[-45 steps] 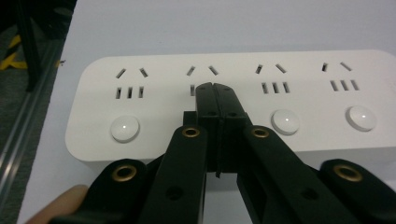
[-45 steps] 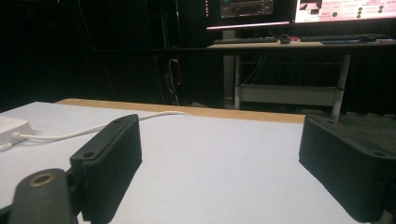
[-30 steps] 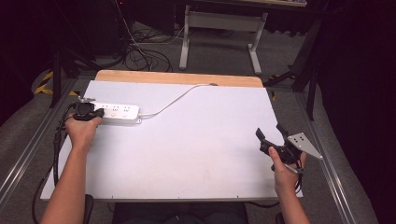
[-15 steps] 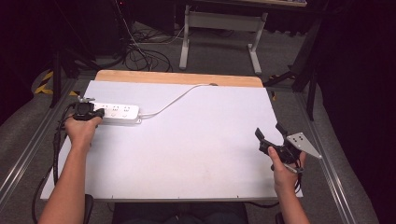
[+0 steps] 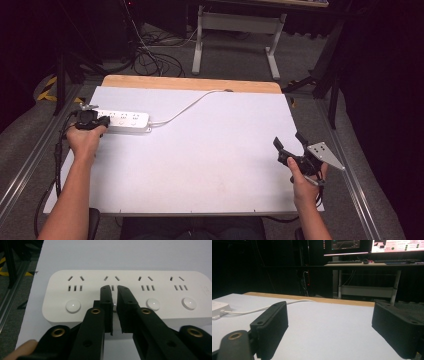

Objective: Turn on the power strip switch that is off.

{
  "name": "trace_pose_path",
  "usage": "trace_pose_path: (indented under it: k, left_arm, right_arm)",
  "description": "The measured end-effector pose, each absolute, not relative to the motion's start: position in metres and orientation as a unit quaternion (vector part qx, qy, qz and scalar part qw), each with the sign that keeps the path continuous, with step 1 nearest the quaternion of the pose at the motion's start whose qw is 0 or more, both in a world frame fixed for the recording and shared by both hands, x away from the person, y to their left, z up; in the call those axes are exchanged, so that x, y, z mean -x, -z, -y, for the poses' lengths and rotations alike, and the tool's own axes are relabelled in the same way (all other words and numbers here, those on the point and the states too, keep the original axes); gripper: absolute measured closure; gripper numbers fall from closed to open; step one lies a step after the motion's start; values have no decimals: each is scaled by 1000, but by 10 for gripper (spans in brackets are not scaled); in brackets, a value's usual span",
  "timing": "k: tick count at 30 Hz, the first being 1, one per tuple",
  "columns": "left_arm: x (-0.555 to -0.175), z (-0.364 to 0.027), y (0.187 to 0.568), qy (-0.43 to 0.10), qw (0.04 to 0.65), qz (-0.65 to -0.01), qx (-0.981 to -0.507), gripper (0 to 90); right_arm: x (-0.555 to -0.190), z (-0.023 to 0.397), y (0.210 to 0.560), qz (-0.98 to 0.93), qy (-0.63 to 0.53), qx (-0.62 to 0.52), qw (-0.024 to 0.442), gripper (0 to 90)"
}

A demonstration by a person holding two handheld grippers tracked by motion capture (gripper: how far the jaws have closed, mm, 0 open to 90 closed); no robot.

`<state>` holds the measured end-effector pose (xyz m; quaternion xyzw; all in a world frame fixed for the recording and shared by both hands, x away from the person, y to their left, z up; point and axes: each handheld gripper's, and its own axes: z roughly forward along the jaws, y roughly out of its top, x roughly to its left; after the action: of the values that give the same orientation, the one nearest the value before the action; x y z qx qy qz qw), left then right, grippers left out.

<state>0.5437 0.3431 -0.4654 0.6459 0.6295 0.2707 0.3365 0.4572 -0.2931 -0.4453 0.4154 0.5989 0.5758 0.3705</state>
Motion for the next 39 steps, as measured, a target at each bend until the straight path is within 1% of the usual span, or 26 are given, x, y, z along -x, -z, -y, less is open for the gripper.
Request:
trace_pose_path:
  k: [5, 10, 13, 15, 19, 21, 24, 27, 29, 33, 39]
  left_arm:
    - [-538, -348, 463, -270, 353, -627, -639, 773]
    - [-531, -344, 457, -280, 368, -612, -642, 738]
    - [-524, -341, 450, -290, 384, -603, -636, 697]
    - [-521, -340, 447, -301, 395, -598, -629, 640]
    - [-521, -334, 446, -334, 389, -592, -621, 505]
    - [-521, -333, 446, -344, 394, -586, -619, 413]
    - [-517, -332, 443, -360, 405, -572, -616, 347]
    - [-511, -330, 439, -372, 417, -562, -610, 311]
    - [-503, -325, 436, -380, 435, -557, -597, 288]
    - [-483, -316, 430, -397, 455, -535, -591, 256]
    - [-463, -310, 425, -415, 473, -526, -572, 227]
  right_arm:
    - [-457, 293, 445, -600, -576, -415, 369, 141]
    - [-458, 292, 445, -601, -576, -412, 369, 142]
    - [-458, 292, 445, -601, -576, -413, 369, 142]
    - [-458, 293, 445, -601, -577, -413, 368, 143]
    - [-458, 292, 445, -602, -577, -411, 368, 149]
    - [-458, 291, 446, -603, -577, -411, 367, 148]
    - [-459, 291, 446, -603, -576, -413, 367, 148]
    - [-459, 291, 446, -603, -575, -413, 367, 148]
    - [-459, 291, 446, -603, -575, -413, 367, 148]
    - [-459, 291, 446, -603, -576, -413, 366, 148]
    - [-459, 291, 446, -604, -576, -411, 366, 148]
